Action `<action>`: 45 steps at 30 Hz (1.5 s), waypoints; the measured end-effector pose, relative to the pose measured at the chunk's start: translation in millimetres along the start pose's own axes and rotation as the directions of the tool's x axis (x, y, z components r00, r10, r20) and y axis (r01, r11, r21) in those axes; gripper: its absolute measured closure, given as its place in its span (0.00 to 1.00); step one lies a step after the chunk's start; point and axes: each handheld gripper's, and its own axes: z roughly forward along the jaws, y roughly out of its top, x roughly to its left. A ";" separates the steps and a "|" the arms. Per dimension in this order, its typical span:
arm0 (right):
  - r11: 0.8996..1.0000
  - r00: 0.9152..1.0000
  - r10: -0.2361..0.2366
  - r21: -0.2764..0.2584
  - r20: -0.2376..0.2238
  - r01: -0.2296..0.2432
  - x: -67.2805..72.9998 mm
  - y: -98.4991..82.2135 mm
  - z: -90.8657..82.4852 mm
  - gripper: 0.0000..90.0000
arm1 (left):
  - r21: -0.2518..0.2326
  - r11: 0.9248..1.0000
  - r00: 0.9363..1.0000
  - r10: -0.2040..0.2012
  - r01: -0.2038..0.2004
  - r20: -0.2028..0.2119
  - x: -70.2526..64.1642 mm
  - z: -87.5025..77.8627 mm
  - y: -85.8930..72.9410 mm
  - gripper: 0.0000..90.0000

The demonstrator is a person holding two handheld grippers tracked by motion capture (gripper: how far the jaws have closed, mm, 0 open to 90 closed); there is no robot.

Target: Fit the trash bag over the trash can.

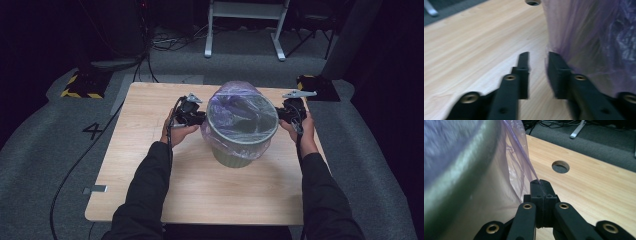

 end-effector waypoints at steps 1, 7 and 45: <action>1.000 1.000 0.002 -0.001 -0.008 -0.002 -1.0 -2.5 0.0 1.00 | -0.012 1.000 1.000 -0.001 0.001 0.011 1.0 -2.9 -0.5 0.67; 1.000 0.999 0.017 0.025 -0.037 -0.016 -5.7 -17.6 4.0 1.00 | -0.088 0.996 0.997 0.027 -0.021 0.066 -4.6 -14.4 -2.4 0.56; 0.999 0.994 -0.052 -0.009 -0.099 0.051 1.7 -70.9 -14.5 0.62 | -0.227 0.958 0.961 0.215 -0.174 0.171 -64.1 -67.1 -50.6 0.31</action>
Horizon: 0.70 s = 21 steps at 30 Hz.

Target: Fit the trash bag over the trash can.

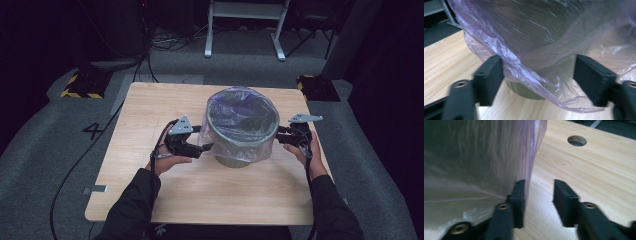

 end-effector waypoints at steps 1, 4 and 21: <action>1.000 1.000 -0.020 -0.002 0.006 0.020 1.3 -0.5 -2.8 0.57 | 0.009 1.000 1.000 0.009 -0.009 -0.003 -0.9 1.5 0.2 0.38; 0.999 0.999 -0.050 -0.005 0.020 0.050 4.8 0.0 -12.9 0.45 | 0.018 1.000 1.000 0.026 -0.025 -0.017 -2.2 3.6 0.6 0.54; 0.929 0.934 -0.353 -0.143 -0.056 0.343 55.8 -18.0 -51.1 0.34 | 0.063 0.997 0.999 0.048 -0.047 -0.011 1.7 8.9 -3.6 0.93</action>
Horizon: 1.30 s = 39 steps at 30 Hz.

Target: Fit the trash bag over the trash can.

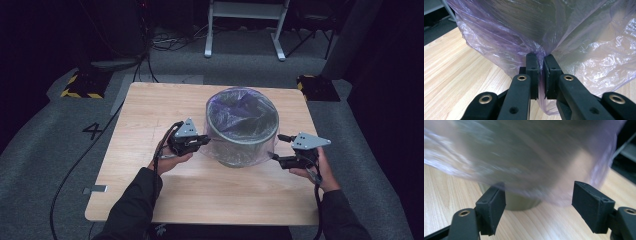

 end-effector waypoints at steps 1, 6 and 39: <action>1.000 1.000 -0.008 -0.015 0.000 0.008 3.0 1.2 0.2 0.42 | 0.003 1.000 1.000 0.001 -0.001 0.001 0.1 0.7 0.1 0.94; 0.996 0.998 -0.062 -0.059 -0.001 0.062 12.1 2.8 0.8 0.90 | 0.020 1.000 1.000 0.008 -0.008 0.003 0.8 4.8 -0.3 0.96; 0.984 0.990 0.058 0.177 -0.129 -0.034 5.9 -34.5 41.3 1.00 | 0.149 0.989 1.000 -0.022 0.024 -0.010 12.4 33.7 -24.2 0.94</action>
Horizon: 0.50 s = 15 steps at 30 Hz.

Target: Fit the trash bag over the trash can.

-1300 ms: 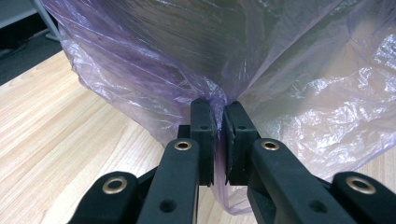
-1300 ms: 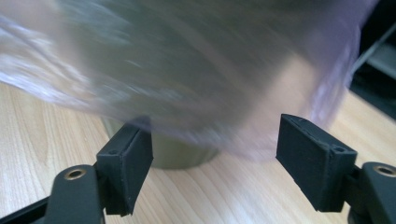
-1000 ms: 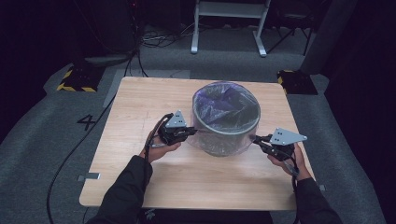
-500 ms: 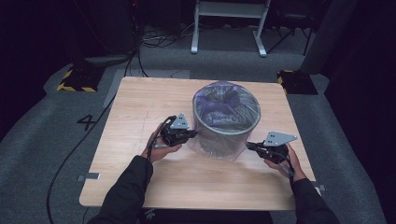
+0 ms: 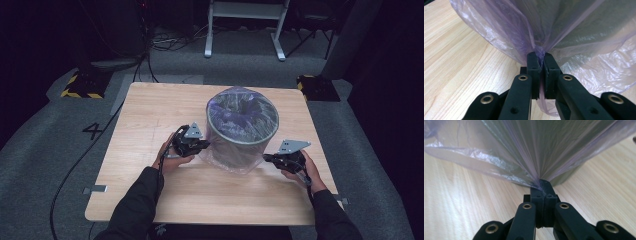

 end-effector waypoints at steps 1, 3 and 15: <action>1.000 1.000 0.005 0.003 0.000 -0.005 -1.1 -0.3 1.2 1.00 | -0.004 1.000 1.000 -0.002 0.002 -0.002 0.4 -0.1 -0.4 0.93; 1.000 1.000 0.006 0.012 0.006 -0.006 -2.0 -0.5 2.1 0.99 | -0.011 1.000 1.000 -0.008 0.008 -0.005 0.0 -1.0 -1.4 0.89; 0.997 0.995 0.072 0.022 0.063 -0.074 -12.2 -7.5 0.7 1.00 | -0.097 0.995 0.999 -0.036 0.037 0.015 -7.6 -30.4 -7.8 0.30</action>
